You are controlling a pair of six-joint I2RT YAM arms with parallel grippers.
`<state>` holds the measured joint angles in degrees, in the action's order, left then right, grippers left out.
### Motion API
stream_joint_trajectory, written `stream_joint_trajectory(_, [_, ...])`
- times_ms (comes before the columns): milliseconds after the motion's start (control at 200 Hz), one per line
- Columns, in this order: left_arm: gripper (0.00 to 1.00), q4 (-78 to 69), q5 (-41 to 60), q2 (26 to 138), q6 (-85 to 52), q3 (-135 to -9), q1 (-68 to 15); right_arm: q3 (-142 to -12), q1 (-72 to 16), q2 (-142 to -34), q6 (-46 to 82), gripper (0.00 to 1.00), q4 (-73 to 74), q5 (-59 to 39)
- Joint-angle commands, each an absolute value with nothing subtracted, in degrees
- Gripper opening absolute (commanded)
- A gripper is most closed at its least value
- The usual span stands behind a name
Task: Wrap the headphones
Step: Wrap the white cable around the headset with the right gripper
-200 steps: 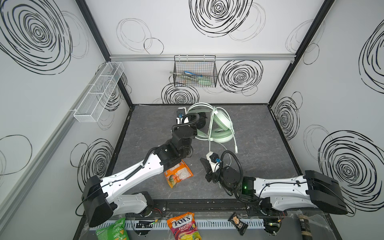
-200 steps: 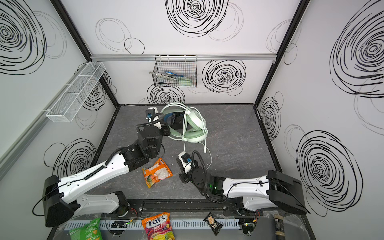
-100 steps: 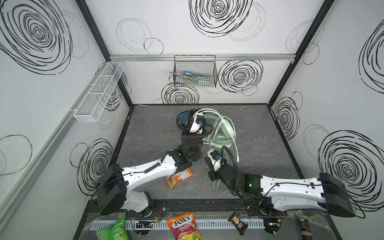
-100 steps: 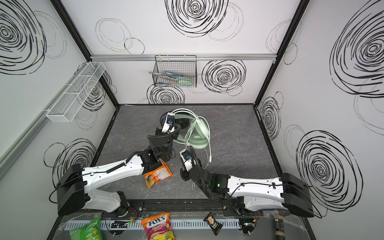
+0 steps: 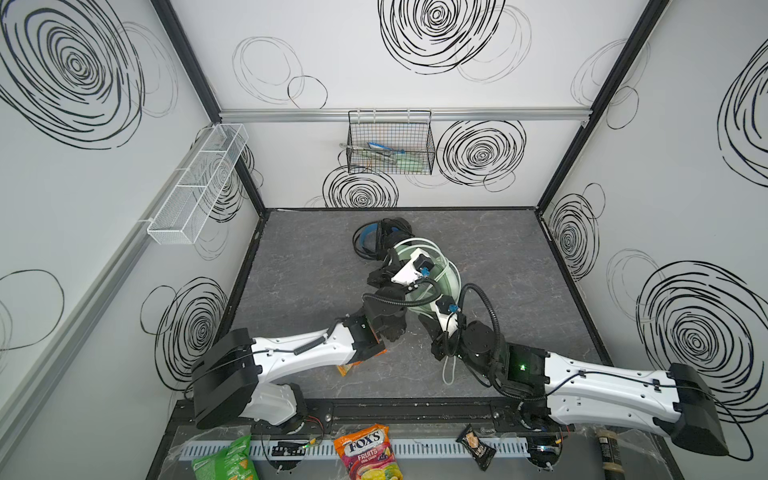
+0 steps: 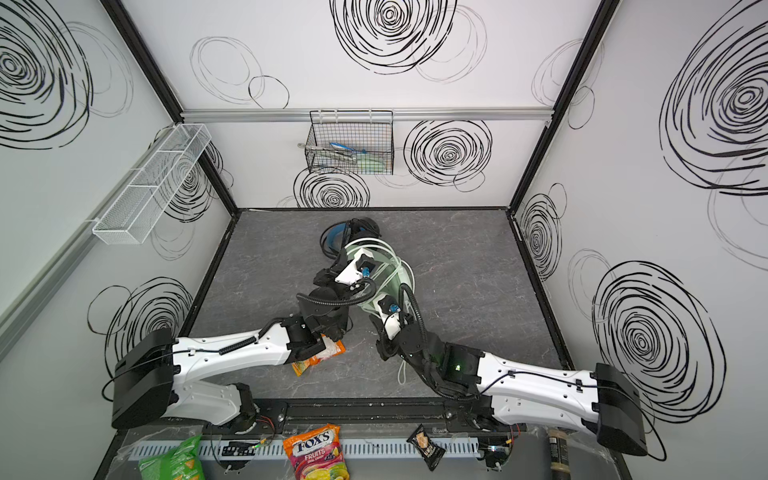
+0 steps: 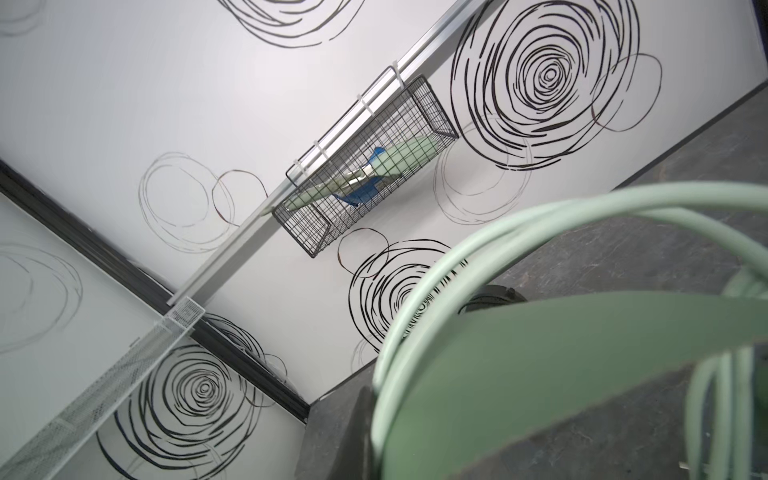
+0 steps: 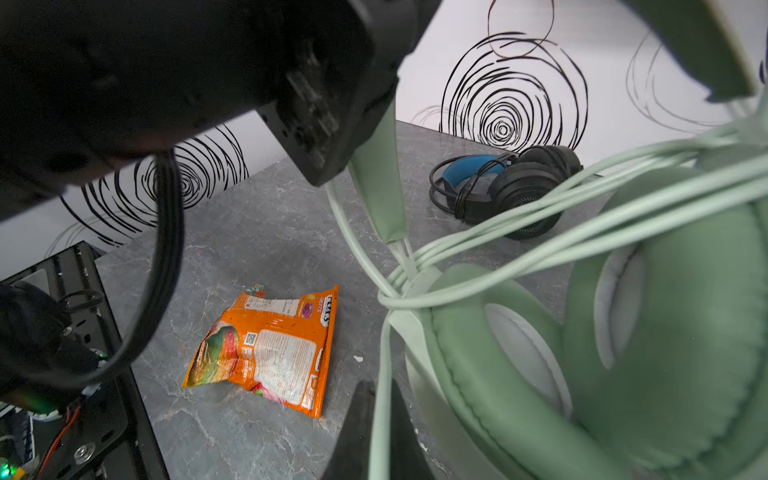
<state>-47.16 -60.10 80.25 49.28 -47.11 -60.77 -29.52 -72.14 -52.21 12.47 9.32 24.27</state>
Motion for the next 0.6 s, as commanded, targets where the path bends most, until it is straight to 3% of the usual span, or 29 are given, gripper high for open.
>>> stream_joint_trajectory(0, [0.00, -56.63, -62.56, 80.40, 60.25, -47.19, -61.25, -30.05, -71.42, -50.97, 12.30, 0.07, 8.27, 22.48])
stream_joint_trajectory(350, [0.00, -32.15, -56.84, 75.31, 50.63, -48.83, -61.24, -27.96, -71.15, -41.67, -0.51, 0.05, 5.04, 15.46])
stream_joint_trajectory(595, [0.00, -28.31, -55.44, 76.11, 48.45, -50.71, -62.29, -25.44, -71.19, -37.00, -2.15, 0.05, 10.30, 11.43])
